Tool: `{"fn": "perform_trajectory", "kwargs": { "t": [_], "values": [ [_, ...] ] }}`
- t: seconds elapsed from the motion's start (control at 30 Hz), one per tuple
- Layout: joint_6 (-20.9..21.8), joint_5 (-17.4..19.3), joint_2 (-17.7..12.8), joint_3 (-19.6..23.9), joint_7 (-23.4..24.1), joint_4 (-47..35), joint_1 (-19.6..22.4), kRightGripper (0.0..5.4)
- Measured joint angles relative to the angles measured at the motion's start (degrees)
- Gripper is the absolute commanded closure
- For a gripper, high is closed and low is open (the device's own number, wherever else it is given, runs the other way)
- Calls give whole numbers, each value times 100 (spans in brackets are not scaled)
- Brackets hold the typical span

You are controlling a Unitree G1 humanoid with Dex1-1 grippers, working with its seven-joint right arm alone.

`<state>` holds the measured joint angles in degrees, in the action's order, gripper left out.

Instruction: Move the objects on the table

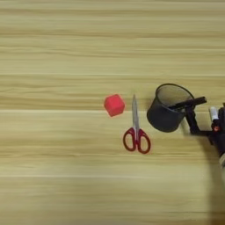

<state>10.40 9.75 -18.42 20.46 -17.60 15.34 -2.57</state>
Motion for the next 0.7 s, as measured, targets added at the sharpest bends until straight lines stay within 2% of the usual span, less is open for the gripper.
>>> {"fn": "perform_trajectory", "kwargs": {
  "t": [0.33,0.53,0.7],
  "values": [
    [-22,3,-1,39,107,-117,-11,4],
    [-281,-1,-2,154,324,-211,-123,4],
    [-683,-14,-2,224,483,-450,-324,4]
  ]
}}
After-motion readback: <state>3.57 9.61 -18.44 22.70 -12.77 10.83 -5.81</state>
